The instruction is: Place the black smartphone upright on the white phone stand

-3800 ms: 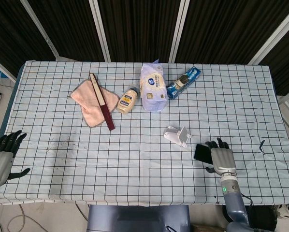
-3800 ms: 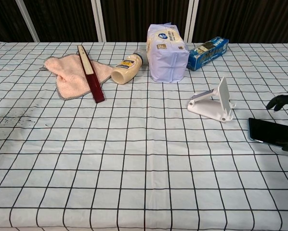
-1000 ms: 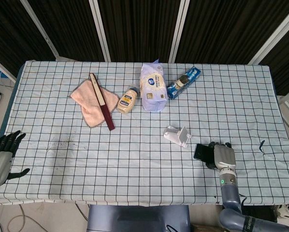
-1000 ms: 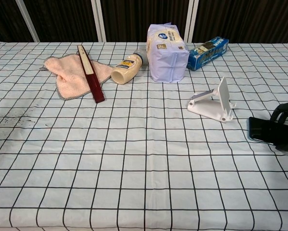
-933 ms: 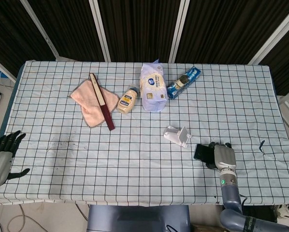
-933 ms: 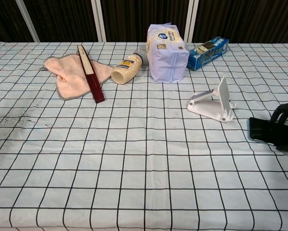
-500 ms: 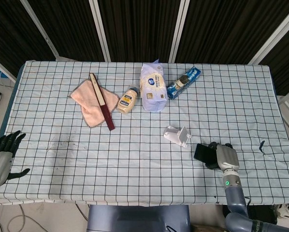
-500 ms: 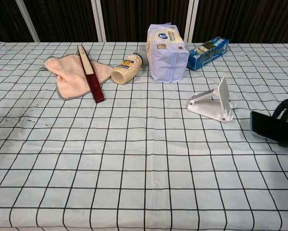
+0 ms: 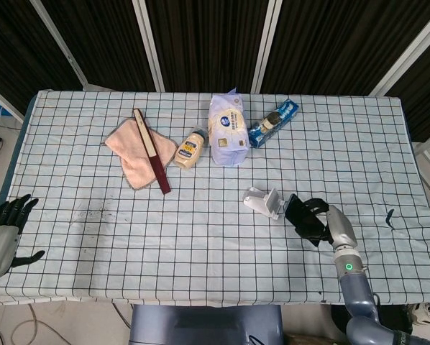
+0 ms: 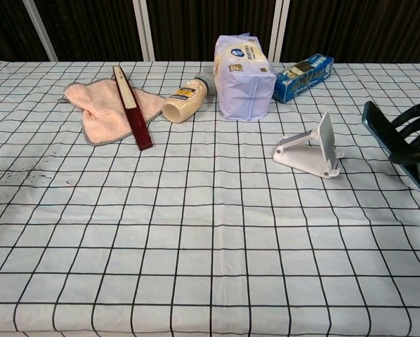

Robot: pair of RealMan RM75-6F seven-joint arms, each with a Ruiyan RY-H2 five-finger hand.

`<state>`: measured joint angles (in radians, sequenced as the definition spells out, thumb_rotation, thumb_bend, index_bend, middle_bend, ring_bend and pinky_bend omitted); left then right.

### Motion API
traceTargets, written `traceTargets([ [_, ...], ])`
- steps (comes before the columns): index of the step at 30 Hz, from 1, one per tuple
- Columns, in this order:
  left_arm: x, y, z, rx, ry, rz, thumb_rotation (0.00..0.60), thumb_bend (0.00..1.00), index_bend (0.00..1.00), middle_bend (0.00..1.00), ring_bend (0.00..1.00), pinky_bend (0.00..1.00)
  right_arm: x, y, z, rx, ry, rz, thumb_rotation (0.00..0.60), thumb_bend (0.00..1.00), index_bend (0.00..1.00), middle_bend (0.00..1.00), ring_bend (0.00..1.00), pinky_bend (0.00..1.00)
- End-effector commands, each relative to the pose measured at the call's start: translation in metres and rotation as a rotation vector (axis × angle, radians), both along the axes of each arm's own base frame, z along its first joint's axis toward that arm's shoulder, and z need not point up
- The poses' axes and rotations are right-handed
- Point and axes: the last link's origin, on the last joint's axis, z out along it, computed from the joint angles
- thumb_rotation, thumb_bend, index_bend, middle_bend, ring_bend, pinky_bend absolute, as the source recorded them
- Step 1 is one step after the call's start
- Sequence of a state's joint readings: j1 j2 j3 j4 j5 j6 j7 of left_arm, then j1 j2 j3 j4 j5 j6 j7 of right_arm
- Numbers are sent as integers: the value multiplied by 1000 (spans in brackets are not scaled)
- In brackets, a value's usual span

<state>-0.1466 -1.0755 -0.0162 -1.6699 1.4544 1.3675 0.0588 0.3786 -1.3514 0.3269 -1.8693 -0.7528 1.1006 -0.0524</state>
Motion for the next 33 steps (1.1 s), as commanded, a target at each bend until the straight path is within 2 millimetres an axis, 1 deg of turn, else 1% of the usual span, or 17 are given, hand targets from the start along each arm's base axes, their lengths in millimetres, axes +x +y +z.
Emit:
traceTargets([
  [1,0,0,0,0,-1,0,600,0,0,0,0,0,13,-6,-6,-48,-198,4,600,552,648,628,434,143],
  [6,0,0,0,-3,-3,0,600,0,0,0,0,0,16,-15,-19,-102,-321,6,600,552,648,628,432,143],
  [10,0,0,0,-3,-7,2,600,0,0,0,0,0,20,-21,-28,-137,-383,28,600,552,648,628,432,143],
  [15,0,0,0,-8,-10,3,600,0,0,0,0,0,22,-26,-34,-186,-430,51,600,551,648,628,431,143],
  [26,0,0,-1,-15,-15,8,600,0,0,0,0,0,23,-27,-48,-308,-525,84,600,552,648,628,429,143],
  [33,0,1,-1,-20,-20,14,600,0,0,0,0,0,19,-26,-57,-345,-552,88,600,551,648,628,429,143],
])
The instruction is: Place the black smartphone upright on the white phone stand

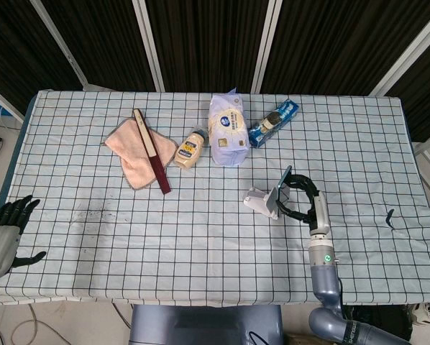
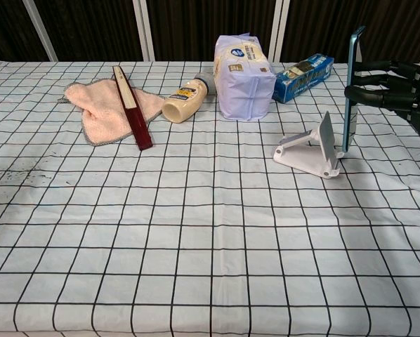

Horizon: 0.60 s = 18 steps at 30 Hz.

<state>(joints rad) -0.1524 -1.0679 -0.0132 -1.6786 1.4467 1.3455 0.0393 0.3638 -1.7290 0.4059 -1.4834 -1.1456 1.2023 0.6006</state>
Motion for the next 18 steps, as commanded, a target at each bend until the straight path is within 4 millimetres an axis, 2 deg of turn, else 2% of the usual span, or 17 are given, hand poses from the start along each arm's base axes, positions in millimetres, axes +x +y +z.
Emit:
traceTargets([
  [1,0,0,0,-2,-1,0,600,0,0,0,0,0,-1,2,-5,-12,-6,3,600,551,648,628,429,143],
  [18,0,1,-1,-10,-10,6,600,0,0,0,0,0,-10,5,-27,-49,-74,-24,600,552,648,628,429,143],
])
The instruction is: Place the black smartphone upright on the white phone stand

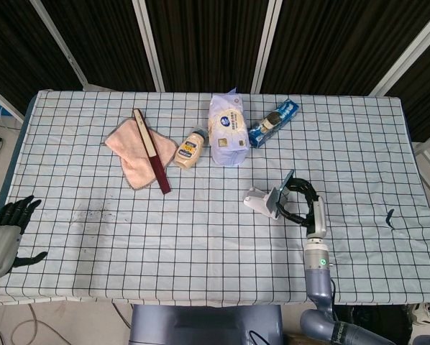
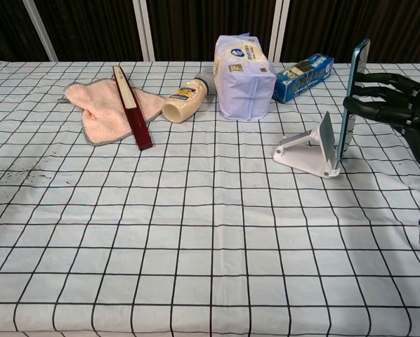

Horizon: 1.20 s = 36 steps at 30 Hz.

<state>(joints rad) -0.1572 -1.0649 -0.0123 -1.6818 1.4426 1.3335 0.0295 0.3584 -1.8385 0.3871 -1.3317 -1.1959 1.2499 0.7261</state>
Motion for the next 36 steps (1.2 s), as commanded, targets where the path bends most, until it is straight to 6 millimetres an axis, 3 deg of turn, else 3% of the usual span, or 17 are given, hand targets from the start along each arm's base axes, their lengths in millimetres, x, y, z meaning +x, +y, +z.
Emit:
traceTargets([
  [1,0,0,0,-1,-1,2,600,0,0,0,0,0,-1,0,-4,-4,-12,-2,600,552,648,628,429,143],
  [36,0,1,-1,-3,-8,15,600,0,0,0,0,0,-17,-3,-26,-1,-2,-22,600,632,648,628,425,143],
])
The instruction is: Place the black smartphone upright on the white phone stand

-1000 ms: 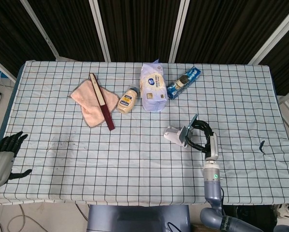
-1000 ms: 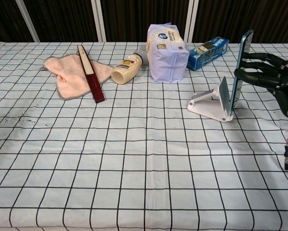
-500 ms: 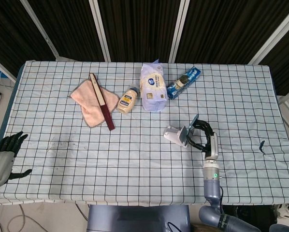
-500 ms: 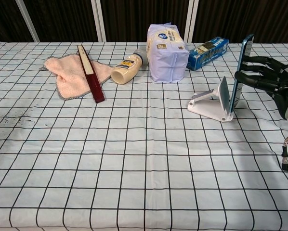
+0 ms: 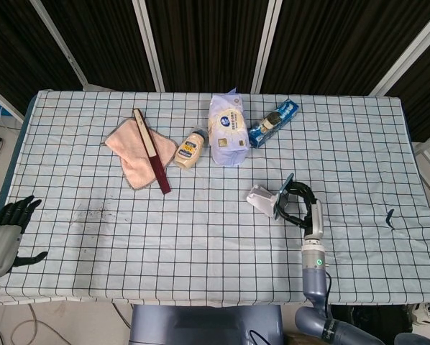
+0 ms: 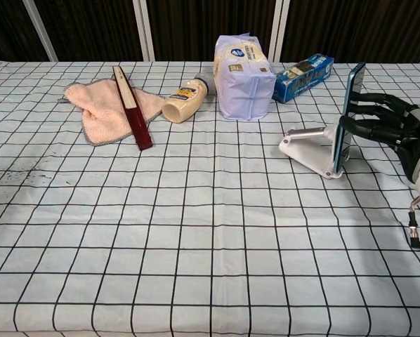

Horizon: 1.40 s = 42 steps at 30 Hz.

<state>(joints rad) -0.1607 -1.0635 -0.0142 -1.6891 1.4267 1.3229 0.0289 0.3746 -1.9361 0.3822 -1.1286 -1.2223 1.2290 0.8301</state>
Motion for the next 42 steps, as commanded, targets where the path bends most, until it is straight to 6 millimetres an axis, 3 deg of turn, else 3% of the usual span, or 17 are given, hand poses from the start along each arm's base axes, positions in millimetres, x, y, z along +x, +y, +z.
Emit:
traceTargets([
  [1,0,0,0,1,0,1,600,0,0,0,0,0,1,0,-1,-5,-1,7,600,632,648,628,425,143],
  [19,0,0,0,-3,-4,4,600,0,0,0,0,0,2,0,-7,-10,17,24,600,635,648,623,402,143],
  [27,0,0,1,-3,-8,6,600,0,0,0,0,0,2,0,-9,-5,44,36,600,629,647,578,348,143],
  [36,0,0,1,-4,-9,6,600,0,0,0,0,0,2,0,-10,2,70,46,600,462,603,538,301,143],
  [42,0,0,1,-4,-10,7,600,0,0,0,0,0,2,0,-10,8,84,55,600,293,565,510,271,143],
])
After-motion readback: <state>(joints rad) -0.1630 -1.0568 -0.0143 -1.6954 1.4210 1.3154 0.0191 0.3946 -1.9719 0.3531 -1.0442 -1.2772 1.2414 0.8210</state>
